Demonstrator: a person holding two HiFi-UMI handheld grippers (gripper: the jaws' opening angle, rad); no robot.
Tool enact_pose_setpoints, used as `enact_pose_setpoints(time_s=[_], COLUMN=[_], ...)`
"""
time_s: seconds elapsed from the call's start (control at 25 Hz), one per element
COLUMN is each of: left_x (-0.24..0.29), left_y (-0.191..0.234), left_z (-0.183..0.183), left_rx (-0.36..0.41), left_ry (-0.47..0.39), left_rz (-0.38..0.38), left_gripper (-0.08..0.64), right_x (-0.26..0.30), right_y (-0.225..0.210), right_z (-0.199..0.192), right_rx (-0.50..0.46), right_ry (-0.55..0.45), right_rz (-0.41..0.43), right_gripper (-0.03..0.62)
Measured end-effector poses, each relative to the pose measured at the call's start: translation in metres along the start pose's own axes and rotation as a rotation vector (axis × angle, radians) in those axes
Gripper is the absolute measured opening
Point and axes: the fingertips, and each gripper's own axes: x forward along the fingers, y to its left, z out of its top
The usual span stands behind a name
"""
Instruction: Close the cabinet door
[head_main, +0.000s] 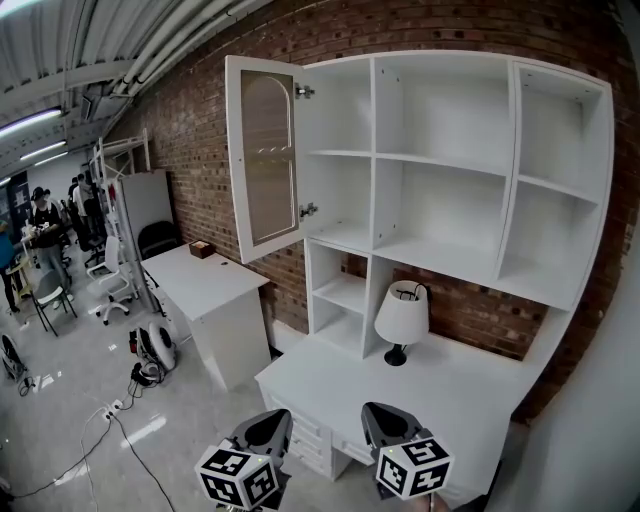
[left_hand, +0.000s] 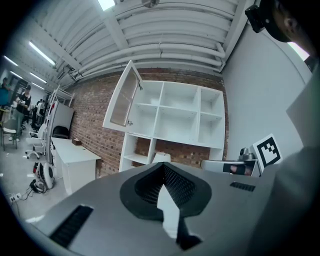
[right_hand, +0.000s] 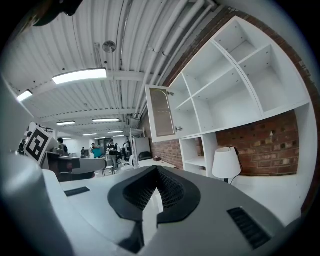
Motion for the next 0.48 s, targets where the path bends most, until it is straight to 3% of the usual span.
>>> enact_pose_setpoints(time_s=[0.48], left_x=[-0.015], left_y=[0.060], left_z=[0.007], left_rx=[-0.019], left_ry=[0.000], left_rz=[0.007], left_gripper=[0.008], right_x=[0.044], right_y=[0.039], right_z=[-0.001], right_rx=[0.009], right_ry=[0.006], right_rz=[-0.001], right_gripper=[0.026])
